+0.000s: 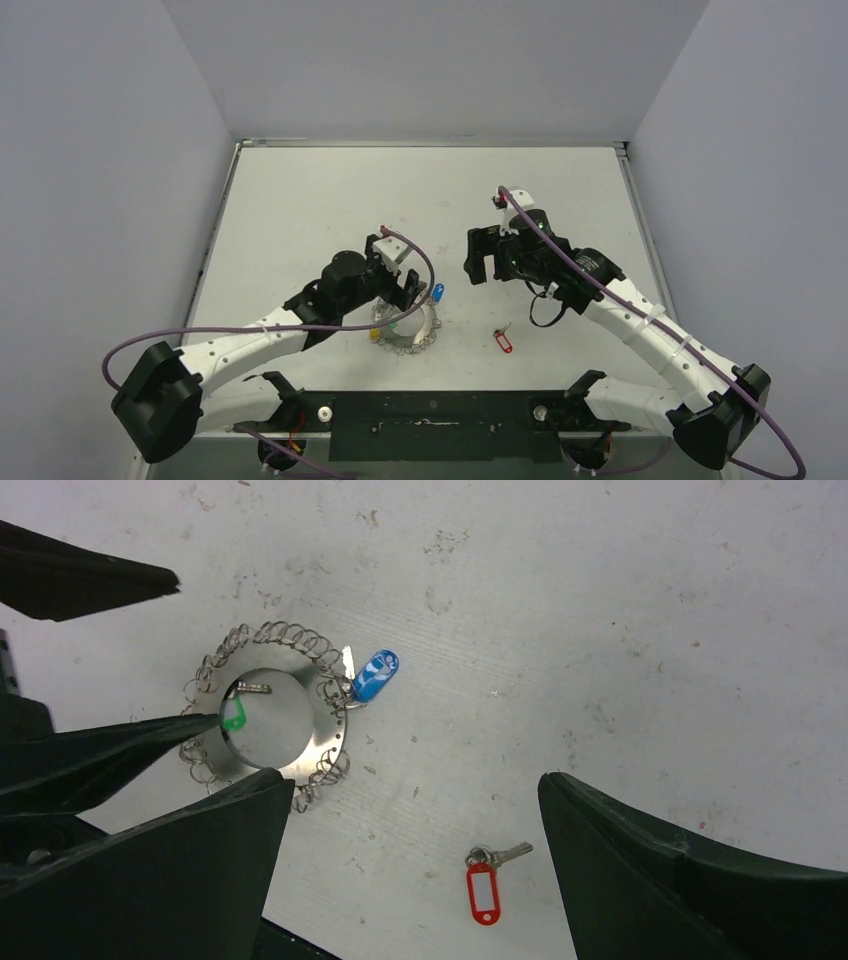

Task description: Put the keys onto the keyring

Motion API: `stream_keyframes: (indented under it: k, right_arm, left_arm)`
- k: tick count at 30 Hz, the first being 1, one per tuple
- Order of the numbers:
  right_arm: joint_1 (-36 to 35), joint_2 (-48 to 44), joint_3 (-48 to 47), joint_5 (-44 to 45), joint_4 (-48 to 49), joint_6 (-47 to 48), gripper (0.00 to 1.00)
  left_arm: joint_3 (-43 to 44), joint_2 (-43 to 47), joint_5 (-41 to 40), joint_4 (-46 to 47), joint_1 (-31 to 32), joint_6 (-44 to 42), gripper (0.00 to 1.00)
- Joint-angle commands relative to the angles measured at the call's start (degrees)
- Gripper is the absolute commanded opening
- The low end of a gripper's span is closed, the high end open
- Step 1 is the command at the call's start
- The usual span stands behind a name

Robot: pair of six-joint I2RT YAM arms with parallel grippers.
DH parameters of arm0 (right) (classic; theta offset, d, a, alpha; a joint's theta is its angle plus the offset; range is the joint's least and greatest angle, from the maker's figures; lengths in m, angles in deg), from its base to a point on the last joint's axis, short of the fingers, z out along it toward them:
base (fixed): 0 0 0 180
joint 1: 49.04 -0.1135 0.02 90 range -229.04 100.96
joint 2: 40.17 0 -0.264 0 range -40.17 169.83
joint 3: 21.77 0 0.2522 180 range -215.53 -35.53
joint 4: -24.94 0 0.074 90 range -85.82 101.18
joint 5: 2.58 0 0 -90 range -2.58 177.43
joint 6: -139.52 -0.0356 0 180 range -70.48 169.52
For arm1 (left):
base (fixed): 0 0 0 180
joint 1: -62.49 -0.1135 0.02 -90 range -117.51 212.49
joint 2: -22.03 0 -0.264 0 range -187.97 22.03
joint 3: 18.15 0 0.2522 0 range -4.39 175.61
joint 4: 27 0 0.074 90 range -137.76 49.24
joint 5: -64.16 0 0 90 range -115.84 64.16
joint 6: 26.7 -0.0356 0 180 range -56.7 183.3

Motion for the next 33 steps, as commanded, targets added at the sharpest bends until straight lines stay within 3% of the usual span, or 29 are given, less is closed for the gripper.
stream_keyframes:
  k: [1,6,10,18,25,33]
  right_arm:
    - [0.74,3.15,-2.88,-0.64,-3.87,-2.26,1.0]
    - [0.75,7.37,-2.46,-7.61,-3.76,-1.71,1.0]
    - [0.44,11.82,-2.43,-11.88,-4.77,-0.34,0.95]
    - [-4.68,21.53,-5.27,-14.01,-7.48,3.04,0.8]
    - [-9.72,29.05,-9.74,-15.37,-9.2,4.23,0.72]
    - [-10.11,33.11,-12.83,-19.16,-8.41,1.65,0.62]
  left_arm:
    - [1.3,9.14,-11.42,-4.85,-0.21,7.28,0.81]
    - [-0.12,19.68,-21.68,-21.01,-0.46,19.67,0.97]
    - [-2.63,28.53,-26.44,-30.83,-0.58,30.17,0.97]
    - [-5.79,41.08,-27.53,-46.25,-0.71,43.64,0.97]
    - [-5.26,36.83,-23.36,-48.35,-0.8,45.67,0.97]
    - [0.81,18.37,-17.27,-46.2,-1.34,42.33,0.97]
